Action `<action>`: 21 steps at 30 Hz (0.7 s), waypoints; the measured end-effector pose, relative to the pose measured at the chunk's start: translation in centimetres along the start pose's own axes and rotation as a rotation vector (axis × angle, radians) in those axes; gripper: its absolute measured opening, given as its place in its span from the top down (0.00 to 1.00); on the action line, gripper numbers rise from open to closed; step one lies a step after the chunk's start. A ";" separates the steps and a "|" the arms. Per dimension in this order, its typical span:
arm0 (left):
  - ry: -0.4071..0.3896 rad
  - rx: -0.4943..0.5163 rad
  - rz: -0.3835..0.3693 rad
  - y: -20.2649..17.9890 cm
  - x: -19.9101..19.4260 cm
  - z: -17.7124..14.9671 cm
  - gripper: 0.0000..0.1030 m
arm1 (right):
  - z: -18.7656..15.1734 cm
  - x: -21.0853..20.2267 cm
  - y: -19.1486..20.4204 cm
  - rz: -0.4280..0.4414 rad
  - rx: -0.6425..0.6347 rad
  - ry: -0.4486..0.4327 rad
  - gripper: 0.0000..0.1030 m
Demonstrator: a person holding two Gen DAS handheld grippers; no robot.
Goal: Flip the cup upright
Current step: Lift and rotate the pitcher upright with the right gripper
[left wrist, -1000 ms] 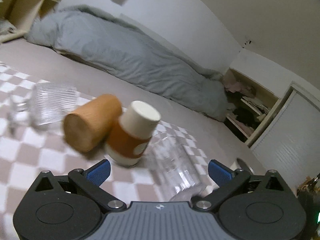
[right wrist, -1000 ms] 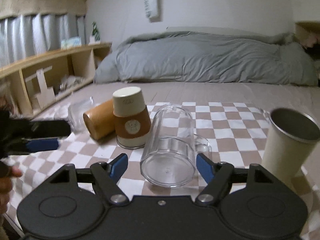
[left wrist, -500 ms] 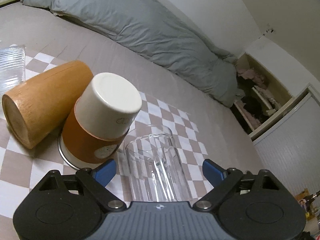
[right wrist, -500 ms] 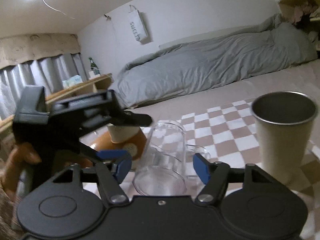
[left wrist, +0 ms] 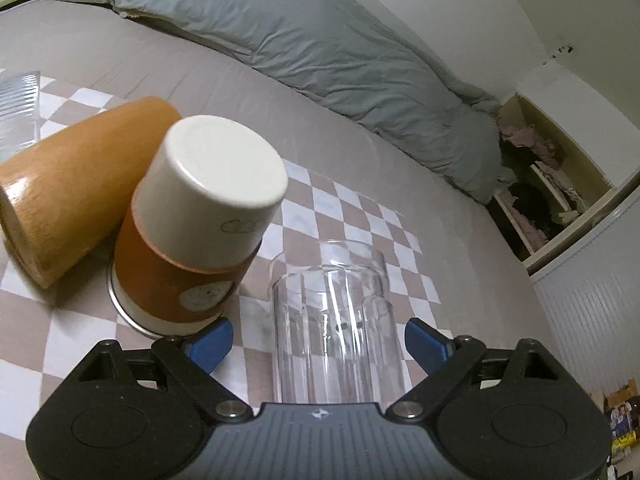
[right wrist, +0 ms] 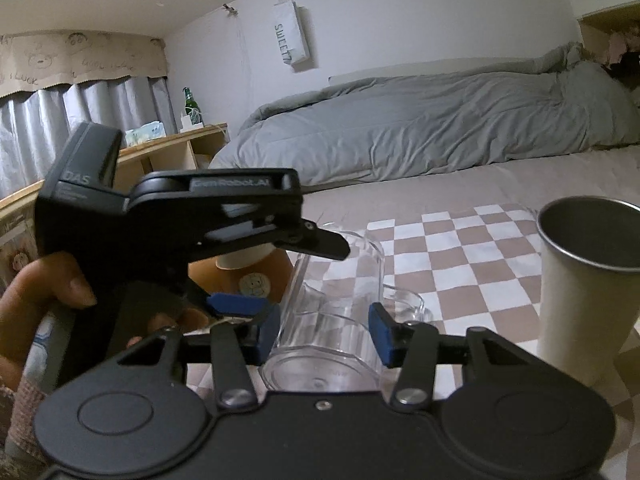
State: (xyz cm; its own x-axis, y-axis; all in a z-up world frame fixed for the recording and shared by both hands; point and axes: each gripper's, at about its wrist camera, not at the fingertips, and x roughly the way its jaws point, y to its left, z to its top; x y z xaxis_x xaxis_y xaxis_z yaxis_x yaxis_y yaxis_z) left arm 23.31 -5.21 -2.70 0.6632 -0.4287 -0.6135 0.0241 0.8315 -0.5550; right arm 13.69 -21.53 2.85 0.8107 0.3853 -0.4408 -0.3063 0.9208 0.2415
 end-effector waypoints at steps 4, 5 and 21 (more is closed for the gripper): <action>-0.004 -0.002 0.012 -0.5 0.8 0.4 0.10 | -0.3 -0.3 0.0 0.001 -0.005 -0.009 0.51; -0.001 -0.002 0.012 -0.6 1.0 0.4 0.10 | -0.4 -0.4 0.0 0.001 -0.009 -0.012 0.51; -0.080 0.263 0.011 -5.2 -1.9 -1.2 0.26 | -1.1 -2.1 -0.7 0.049 -0.004 -0.027 0.52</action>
State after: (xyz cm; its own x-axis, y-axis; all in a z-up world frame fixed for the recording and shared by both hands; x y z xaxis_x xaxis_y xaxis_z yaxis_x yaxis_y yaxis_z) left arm 21.02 -9.11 0.67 0.7215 -0.3987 -0.5661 0.2029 0.9034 -0.3776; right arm 11.65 -22.93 2.63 0.8080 0.4278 -0.4051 -0.3475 0.9013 0.2586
